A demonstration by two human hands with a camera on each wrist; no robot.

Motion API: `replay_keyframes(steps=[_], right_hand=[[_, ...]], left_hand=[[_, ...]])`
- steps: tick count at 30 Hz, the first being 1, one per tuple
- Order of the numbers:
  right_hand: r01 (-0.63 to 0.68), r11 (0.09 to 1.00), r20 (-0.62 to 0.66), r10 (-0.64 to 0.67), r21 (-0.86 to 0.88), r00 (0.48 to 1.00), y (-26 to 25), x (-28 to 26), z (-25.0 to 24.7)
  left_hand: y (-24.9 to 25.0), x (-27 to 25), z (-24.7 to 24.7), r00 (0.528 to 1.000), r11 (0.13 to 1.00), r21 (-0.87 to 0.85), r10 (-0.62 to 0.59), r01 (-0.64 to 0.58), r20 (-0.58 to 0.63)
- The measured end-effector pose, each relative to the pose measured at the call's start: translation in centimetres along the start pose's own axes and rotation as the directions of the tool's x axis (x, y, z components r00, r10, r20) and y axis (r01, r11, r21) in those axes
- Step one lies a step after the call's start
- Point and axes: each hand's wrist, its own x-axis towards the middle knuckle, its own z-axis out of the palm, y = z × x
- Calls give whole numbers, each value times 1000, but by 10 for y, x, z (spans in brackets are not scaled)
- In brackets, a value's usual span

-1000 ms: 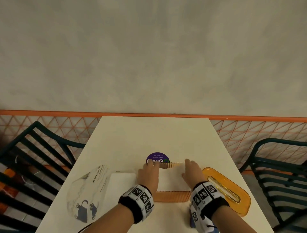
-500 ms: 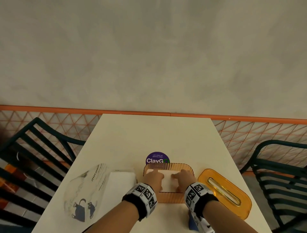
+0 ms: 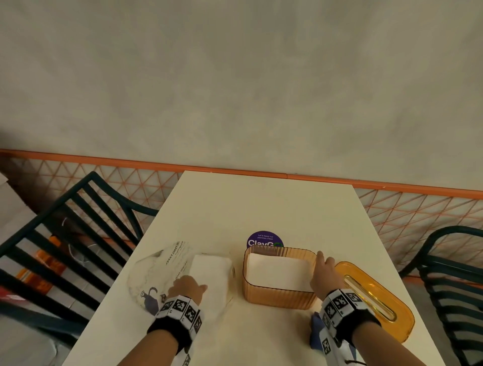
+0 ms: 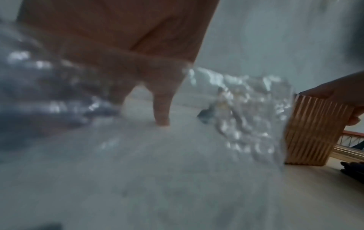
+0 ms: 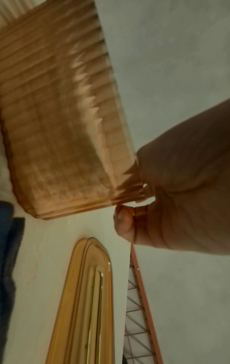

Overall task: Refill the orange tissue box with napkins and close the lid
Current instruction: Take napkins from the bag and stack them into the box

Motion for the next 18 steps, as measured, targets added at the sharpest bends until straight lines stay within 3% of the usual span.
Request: replay_keyframes(steps=[3, 9, 11, 13, 15, 18], right_hand=[[-19, 1000, 29, 18, 6, 999, -1, -3, 1], [-22, 1000, 17, 22, 15, 1000, -2, -6, 3], [-28, 999, 20, 28, 17, 999, -3, -6, 3], [-31, 999, 24, 31, 13, 999, -3, -5, 2], [-33, 999, 33, 33, 18, 999, -3, -5, 2], [-32, 998, 62, 29, 54, 998, -3, -6, 0]], left_hand=[[0, -2, 6, 998, 1000, 20, -7, 9, -67], [-2, -13, 8, 966, 985, 145, 128, -97, -225], [-4, -10, 11, 969, 989, 71, 144, -133, -200], [-4, -6, 10, 984, 975, -163, 136, -153, -111], [-4, -6, 3, 995, 939, -329, 97, -104, -37], [-7, -8, -17, 989, 907, -417, 108, -56, 101]])
